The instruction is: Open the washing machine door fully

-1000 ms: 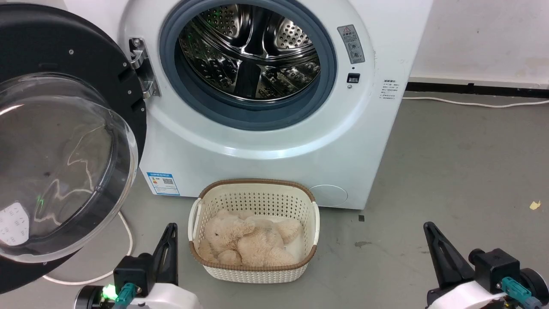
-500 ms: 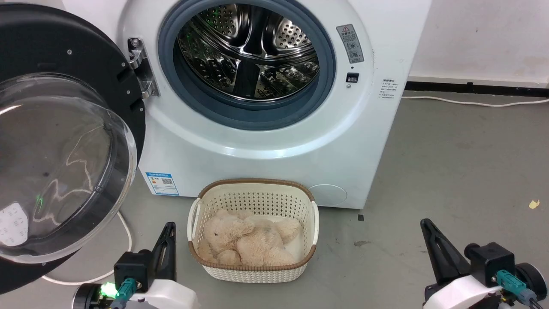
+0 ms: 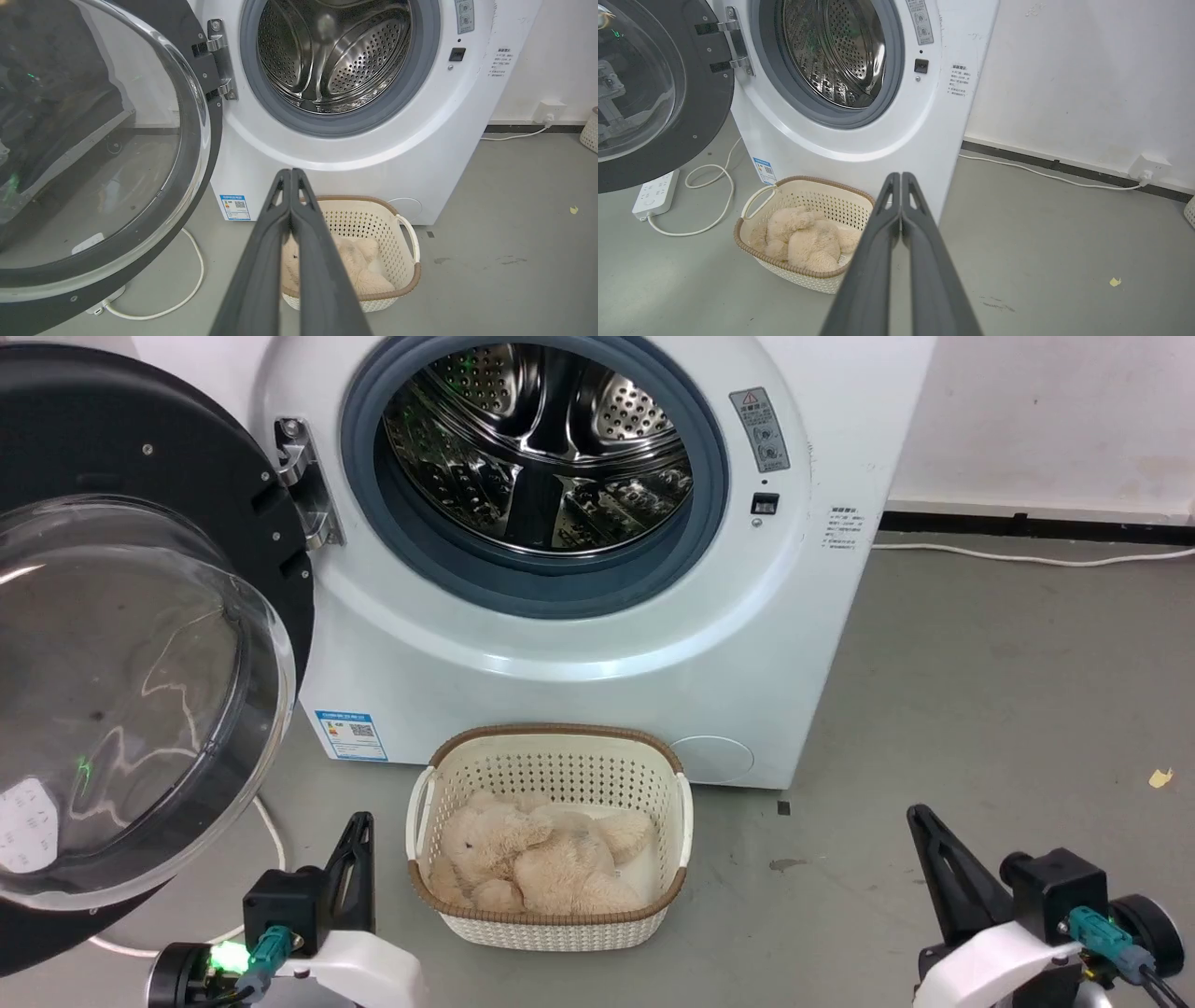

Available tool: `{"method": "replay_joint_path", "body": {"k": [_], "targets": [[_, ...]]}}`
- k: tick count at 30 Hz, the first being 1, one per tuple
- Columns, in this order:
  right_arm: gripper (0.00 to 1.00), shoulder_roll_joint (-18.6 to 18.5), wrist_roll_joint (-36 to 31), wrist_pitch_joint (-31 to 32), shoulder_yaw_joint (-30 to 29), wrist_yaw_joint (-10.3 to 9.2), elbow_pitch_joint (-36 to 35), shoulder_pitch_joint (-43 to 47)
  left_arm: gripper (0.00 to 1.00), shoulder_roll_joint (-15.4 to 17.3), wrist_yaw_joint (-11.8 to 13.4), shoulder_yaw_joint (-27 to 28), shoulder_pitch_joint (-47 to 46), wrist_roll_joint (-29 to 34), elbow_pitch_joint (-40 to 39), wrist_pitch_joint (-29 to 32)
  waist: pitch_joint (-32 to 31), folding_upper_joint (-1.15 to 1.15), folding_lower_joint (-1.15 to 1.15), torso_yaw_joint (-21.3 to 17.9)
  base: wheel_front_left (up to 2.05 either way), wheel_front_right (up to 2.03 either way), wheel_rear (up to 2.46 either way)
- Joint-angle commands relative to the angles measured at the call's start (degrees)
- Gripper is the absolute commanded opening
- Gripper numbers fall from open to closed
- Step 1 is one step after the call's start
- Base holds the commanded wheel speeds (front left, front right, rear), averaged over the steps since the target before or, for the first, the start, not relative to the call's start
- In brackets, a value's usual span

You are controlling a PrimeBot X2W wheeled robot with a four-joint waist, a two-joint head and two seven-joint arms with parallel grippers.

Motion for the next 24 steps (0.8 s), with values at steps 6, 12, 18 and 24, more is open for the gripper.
{"method": "replay_joint_path", "body": {"k": [6,12,18,24], "targets": [[0.0,0.27,-0.44,0.25,0.08,0.05,-0.24,-0.66,0.0,-0.05,-0.31,0.44,-1.08,0.58,-0.24,0.31,0.0,0.0,0.0,-0.01,0.0,0.0,0.0],[0.0,0.27,-0.44,0.25,0.08,0.05,-0.24,-0.66,0.0,-0.05,-0.31,0.44,-1.08,0.58,-0.24,0.31,0.0,0.0,0.0,-0.01,0.0,0.0,0.0],[0.0,0.27,-0.44,0.25,0.08,0.05,-0.24,-0.66,0.0,-0.05,-0.31,0.44,-1.08,0.58,-0.24,0.31,0.0,0.0,0.0,-0.01,0.0,0.0,0.0],[0.0,0.27,-0.44,0.25,0.08,0.05,-0.24,-0.66,0.0,-0.05,-0.31,0.44,-1.08,0.58,-0.24,0.31,0.0,0.0,0.0,-0.01,0.0,0.0,0.0]]}}
